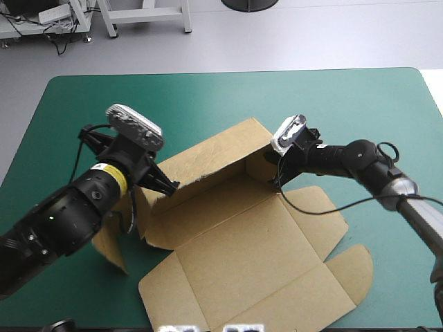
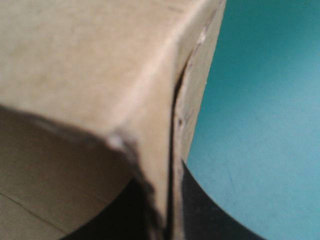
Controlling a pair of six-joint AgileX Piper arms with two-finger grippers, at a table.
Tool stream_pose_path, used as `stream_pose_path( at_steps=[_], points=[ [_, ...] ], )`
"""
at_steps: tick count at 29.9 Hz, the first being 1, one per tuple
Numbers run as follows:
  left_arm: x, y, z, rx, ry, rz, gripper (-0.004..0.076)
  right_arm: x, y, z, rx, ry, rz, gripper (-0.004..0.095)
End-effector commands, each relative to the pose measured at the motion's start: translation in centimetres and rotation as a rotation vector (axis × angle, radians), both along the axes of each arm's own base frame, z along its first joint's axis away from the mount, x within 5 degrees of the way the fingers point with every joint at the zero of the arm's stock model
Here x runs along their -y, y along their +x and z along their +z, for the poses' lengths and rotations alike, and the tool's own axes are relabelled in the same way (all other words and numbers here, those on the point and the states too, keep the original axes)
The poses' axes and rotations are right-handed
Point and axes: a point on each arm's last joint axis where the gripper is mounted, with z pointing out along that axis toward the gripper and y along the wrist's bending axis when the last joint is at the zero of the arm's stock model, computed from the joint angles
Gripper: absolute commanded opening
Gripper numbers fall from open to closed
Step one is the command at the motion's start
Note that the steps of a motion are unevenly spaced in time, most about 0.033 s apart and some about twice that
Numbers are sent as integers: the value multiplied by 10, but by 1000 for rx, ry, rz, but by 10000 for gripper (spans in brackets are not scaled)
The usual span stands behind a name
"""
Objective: Fold the box
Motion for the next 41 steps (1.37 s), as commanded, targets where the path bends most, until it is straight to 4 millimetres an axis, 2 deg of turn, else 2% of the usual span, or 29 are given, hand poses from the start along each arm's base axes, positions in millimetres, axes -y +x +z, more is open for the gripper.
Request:
stream_pose_path(
  at_steps=[1, 6, 9, 11, 20, 23, 25, 28, 32, 34, 35, 39, 41],
  points=[
    [-35, 0, 21, 24, -126, 125, 15, 21, 5, 33, -135, -119, -30, -20],
    [-74, 13, 14, -66, -141, 301, 15, 47, 11, 64, -363, -213, -83, -20],
    [-91, 24, 5, -147, -165, 358, 15, 58, 23, 67, -432, -194, -186, -20],
    [-98, 31, -1, -208, -184, 361, 15, 60, 30, 62, -455, -202, -222, -20],
    [-148, 83, -38, -400, -328, 449, 15, 55, 76, -4, -644, -225, -244, -20],
    [-160, 98, -51, -445, -387, 437, 15, 53, 91, -8, -641, -214, -253, -18],
    [-167, 106, -58, -462, -415, 421, 15, 52, 101, -3, -612, -203, -259, -5],
    [-175, 115, -66, -471, -450, 420, 15, 50, 110, 15, -544, -179, -265, 115],
    [-186, 125, -74, -466, -466, 453, 27, 49, 115, 47, -463, -120, -307, 532],
    [-194, 128, -81, -493, -488, 477, 91, 50, 116, 57, -454, -93, -357, 686],
    [-196, 129, -84, -509, -493, 484, 141, 51, 116, 59, -454, -87, -370, 712],
    [-210, 134, -99, -567, -508, 524, 365, 53, 107, 68, -454, -86, -415, 714],
    [-214, 137, -104, -590, -530, 529, 429, 51, 100, 65, -471, -102, -412, 713]
  ],
)
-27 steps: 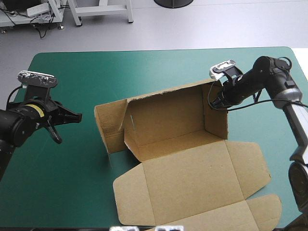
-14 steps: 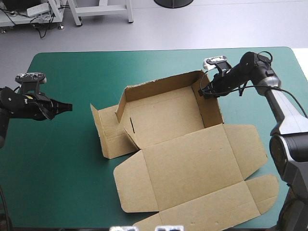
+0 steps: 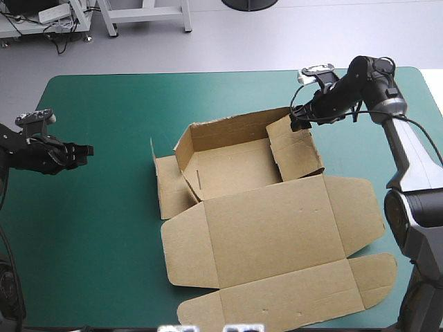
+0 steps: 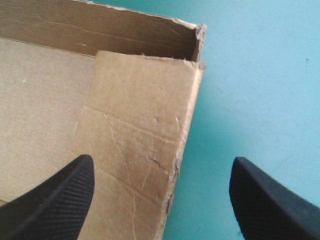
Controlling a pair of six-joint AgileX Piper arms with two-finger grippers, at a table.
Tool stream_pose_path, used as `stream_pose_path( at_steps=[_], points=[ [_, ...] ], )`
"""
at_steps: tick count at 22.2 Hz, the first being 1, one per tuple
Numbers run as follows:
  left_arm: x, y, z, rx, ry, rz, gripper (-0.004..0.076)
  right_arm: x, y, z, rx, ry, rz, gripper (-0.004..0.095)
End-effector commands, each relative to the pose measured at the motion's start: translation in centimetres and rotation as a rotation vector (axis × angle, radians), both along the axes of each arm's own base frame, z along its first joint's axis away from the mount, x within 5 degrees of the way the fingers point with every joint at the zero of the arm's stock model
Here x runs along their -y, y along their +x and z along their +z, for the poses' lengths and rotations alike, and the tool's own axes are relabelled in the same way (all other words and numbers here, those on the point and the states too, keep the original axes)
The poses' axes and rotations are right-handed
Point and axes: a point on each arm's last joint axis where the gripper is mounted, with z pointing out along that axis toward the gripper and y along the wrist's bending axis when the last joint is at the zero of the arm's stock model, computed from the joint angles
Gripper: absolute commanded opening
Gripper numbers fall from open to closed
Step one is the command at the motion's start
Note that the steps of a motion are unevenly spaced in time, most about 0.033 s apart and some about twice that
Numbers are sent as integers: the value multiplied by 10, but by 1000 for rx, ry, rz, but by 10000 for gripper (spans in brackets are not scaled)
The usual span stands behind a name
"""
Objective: Fold the box
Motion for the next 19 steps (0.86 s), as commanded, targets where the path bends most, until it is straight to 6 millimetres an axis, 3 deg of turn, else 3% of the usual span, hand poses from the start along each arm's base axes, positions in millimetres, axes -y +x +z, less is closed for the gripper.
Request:
stream_pose_path(
  at_steps=[1, 3, 9, 11, 12, 13, 14, 15, 19],
  points=[
    [-4, 5, 10, 60, -66, 7, 452, -3, -28, 20, 1, -23, 16, 700],
    [-1, 9, 1, 24, -127, -33, 452, -9, -32, -5, -82, -45, 36, 675],
    [7, 16, -11, 2, -260, -94, 452, -22, -26, -38, -165, -71, 78, 607],
    [12, 16, -13, 29, -313, -120, 452, -23, -19, -51, -197, -70, 60, 510],
    [14, 16, -14, 36, -337, -131, 452, -24, -16, -55, -207, -68, 56, 387],
    [15, 16, -16, 39, -350, -134, 452, -24, -15, -53, -200, -66, 56, 231],
    [13, 15, -17, 44, -372, -117, 452, -24, -14, -43, -169, -62, 50, -16],
    [10, 14, -18, 49, -383, -106, 452, -24, -14, -37, -149, -58, 49, -10],
    [-5, 11, -13, 99, -453, -53, 452, -7, -26, 31, 19, 95, 23, -20]
  ],
)
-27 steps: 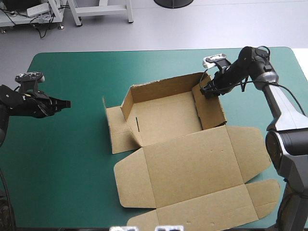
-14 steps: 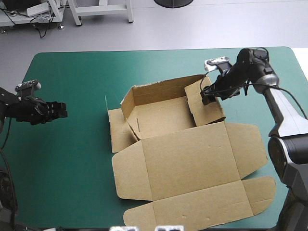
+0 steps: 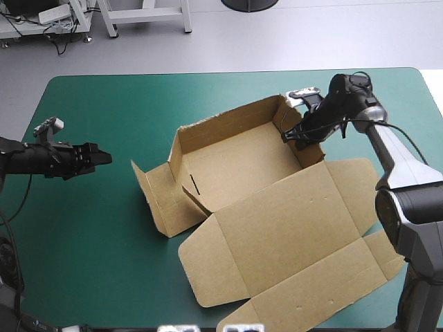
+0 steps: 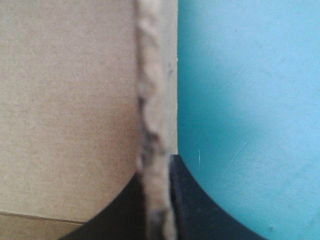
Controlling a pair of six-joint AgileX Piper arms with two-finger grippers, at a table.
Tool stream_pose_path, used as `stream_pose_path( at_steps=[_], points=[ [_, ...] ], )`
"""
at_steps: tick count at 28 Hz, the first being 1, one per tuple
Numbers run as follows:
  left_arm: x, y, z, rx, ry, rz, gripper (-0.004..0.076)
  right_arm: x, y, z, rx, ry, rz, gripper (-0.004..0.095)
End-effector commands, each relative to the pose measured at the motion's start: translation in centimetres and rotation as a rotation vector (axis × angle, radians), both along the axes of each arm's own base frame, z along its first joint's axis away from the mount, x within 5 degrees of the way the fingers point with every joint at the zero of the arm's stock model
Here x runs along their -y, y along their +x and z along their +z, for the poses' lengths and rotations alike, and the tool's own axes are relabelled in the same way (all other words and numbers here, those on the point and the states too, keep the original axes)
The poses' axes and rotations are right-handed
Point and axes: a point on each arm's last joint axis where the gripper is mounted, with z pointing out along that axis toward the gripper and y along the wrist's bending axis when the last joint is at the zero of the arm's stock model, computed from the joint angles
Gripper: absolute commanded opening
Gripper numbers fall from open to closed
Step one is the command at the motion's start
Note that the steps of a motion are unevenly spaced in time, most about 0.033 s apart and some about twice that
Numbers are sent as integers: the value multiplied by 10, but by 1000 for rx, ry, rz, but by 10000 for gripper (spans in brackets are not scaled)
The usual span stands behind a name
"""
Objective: Fold the box
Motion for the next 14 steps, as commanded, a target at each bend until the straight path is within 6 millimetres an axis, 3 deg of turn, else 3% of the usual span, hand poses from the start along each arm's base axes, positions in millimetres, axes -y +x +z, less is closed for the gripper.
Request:
stream_pose_path(
  at_steps=[1, 4, 7, 9, 14],
  points=[
    [-3, -2, 26, 116, -93, 36, 452, 19, -28, 90, 186, 209, -12, -20],
    [0, 1, 25, 139, -185, 5, 452, 37, -41, 122, 264, 365, -25, -20],
    [5, 9, 22, 182, -322, -57, 452, 53, -51, 140, 318, 405, -55, -20],
    [14, 17, 18, 217, -416, -111, 452, 61, -55, 146, 338, 404, -73, -20],
    [29, 30, 13, 266, -452, -130, 451, 59, -58, 150, 345, 423, -67, -20]
  ],
)
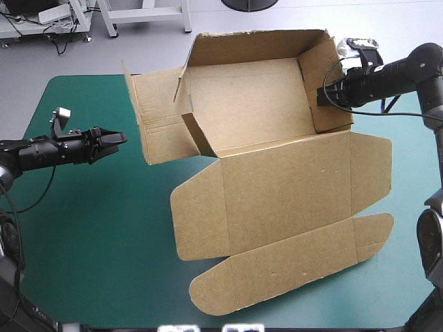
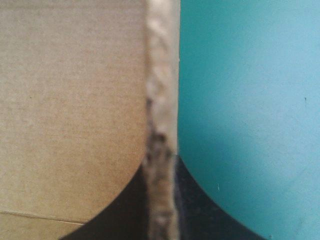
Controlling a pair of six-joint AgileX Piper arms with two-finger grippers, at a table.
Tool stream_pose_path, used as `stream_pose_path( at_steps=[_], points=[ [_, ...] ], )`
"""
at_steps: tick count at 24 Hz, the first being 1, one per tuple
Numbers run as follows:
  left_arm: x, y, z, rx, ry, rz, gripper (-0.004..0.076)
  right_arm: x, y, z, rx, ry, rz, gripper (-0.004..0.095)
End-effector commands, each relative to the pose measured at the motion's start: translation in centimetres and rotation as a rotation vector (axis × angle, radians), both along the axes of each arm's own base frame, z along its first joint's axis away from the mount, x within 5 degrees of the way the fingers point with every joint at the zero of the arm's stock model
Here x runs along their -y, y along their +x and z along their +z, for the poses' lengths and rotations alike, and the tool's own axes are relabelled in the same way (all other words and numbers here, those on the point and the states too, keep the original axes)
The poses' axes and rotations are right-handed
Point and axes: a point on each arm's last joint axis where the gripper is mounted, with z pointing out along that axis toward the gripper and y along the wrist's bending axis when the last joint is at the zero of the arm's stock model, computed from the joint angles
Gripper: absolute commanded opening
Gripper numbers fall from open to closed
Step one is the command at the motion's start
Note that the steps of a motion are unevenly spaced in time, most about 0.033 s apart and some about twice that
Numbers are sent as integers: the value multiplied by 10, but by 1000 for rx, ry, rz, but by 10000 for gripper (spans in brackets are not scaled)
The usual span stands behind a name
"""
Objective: Fold the box
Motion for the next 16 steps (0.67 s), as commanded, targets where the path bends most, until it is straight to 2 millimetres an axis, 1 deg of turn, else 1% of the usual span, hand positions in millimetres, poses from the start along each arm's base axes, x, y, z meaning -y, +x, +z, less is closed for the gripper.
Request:
stream_pose_path(
  at_steps=[1, 4, 6, 7, 8, 11, 12, 13, 15, 16],
  points=[
    [20, 2, 28, 121, -130, -61, 449, -6, -19, 34, 79, 95, 29, -20],
    [36, 7, 29, 153, -178, -104, 438, -10, -20, 36, 86, 127, 48, -20],
    [52, 9, 32, 173, -199, -143, 438, -11, -20, 37, 92, 134, 54, -20],
    [66, 10, 35, 198, -224, -173, 438, -10, -20, 36, 88, 122, 47, -20],
    [72, 11, 37, 209, -241, -185, 438, -9, -20, 35, 85, 110, 40, -20],
    [82, 12, 41, 236, -284, -195, 438, -5, -19, 31, 65, 59, 5, -20],
    [87, 10, 46, 250, -289, -206, 438, -1, -18, 28, 50, 14, -25, -20],
    [91, 9, 48, 258, -289, -216, 438, 0, -17, 27, 46, 8, -27, -20],
    [102, 5, 54, 274, -286, -249, 438, -2, -13, 23, 33, 30, -18, -20],
    [108, 2, 60, 296, -277, -271, 438, -7, -10, 17, 22, 5, -8, -20]
  ],
)
